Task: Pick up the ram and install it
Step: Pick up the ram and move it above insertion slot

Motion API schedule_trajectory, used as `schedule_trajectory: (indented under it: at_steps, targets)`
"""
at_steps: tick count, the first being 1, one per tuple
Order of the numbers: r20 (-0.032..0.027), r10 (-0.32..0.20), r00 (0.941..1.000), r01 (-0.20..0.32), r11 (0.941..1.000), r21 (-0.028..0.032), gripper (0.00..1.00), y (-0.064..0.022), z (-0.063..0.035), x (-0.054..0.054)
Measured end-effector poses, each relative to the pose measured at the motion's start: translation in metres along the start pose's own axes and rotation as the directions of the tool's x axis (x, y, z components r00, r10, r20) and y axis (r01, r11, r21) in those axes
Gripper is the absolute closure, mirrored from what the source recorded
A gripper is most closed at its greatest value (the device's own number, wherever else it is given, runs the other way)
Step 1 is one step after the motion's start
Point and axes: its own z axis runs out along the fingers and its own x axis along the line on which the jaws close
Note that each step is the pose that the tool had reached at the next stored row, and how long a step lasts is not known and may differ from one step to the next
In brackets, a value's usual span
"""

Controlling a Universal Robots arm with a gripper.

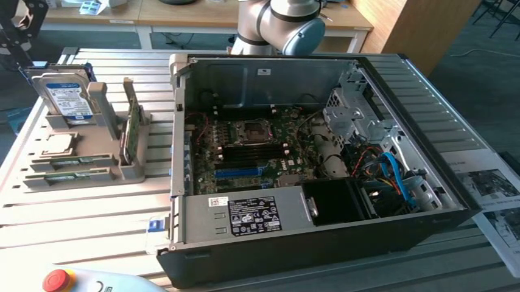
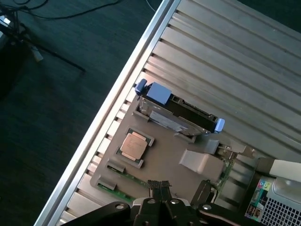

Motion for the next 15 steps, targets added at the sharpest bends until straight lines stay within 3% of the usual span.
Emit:
schedule_trajectory:
  at_steps: [8, 15]
  targets:
    - [-0.009, -0.103, 0.9946, 0.103, 0.9946, -0.0142, 0.9, 0.0, -0.0001, 0.0]
    - [-0.0187, -0.203, 0.979, 0.203, 0.9789, -0.0259, 0.9, 0.0, -0.0001, 0.0]
